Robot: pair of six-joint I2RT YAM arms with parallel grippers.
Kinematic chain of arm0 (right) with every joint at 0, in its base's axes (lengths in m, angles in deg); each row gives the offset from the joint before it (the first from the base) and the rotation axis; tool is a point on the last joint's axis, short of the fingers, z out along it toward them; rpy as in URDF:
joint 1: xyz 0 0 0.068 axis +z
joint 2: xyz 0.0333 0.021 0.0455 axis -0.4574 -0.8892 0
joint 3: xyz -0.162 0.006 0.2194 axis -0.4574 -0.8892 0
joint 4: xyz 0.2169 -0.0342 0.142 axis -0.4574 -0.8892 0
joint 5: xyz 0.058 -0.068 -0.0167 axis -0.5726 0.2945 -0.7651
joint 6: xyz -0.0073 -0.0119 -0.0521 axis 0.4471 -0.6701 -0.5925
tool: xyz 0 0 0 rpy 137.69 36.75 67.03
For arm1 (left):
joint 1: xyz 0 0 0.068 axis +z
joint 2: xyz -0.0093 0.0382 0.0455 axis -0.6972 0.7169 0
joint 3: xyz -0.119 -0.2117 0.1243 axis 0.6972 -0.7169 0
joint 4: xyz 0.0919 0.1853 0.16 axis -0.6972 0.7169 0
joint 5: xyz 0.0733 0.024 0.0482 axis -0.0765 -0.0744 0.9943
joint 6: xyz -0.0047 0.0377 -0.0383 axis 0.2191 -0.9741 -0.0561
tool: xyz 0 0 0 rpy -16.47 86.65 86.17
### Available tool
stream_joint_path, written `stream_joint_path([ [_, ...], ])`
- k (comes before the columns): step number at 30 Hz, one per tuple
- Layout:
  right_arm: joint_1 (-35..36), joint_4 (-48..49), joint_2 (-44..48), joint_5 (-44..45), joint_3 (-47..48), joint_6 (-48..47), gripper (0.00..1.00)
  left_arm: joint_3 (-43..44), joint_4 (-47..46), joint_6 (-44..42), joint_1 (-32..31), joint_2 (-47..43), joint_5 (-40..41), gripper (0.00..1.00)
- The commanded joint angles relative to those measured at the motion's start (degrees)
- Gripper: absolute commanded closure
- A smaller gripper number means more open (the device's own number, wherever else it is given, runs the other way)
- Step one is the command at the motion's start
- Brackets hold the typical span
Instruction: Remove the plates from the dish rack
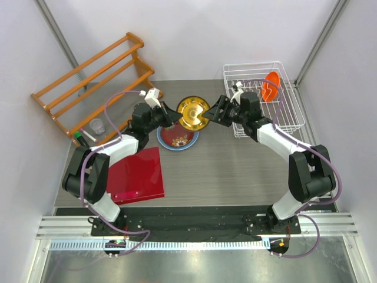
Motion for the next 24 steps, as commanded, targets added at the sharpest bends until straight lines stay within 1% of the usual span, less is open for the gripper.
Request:
stream_joint_path([
  [1, -0.09, -2.95, 1.04, 4.18, 4.59, -3.78, 0.32, -0.81, 7.42, -7.08, 1.0, -3.86, 11.05, 1.0],
  [3, -0.27, -5.84, 1.65, 7.59, 5.03, -5.98, 0.31, -0.72, 9.78, -7.96, 0.91, -4.56, 13.17, 1.0],
  [5, -0.79, -7.52, 2.1, 8.93, 5.47, -7.82, 0.31, -0.46, 11.02, -8.93, 1.26, -4.04, 13.7, 1.0],
  [8, -1.41, -12.78, 2.27, 10.6, 7.75, -10.63, 0.31, -0.72, 11.38, -8.58, 1.7, -3.25, 13.88, 1.0],
  [13, -3.34, -15.52, 4.2, 12.8, 9.43, -12.67, 0.3, -0.55, 13.05, -8.49, 2.31, -1.4, 15.37, 1.0],
  [17, -6.06, -18.15, 5.17, 14.47, 11.09, -14.16, 0.3, 0.25, 16.03, -8.67, 2.32, 0.18, 16.33, 1.0],
  [24, -10.81, -20.62, 6.23, 16.75, 12.77, -16.8, 0.3, 0.16, 17.71, -8.58, 2.4, 1.06, 17.48, 1.0],
])
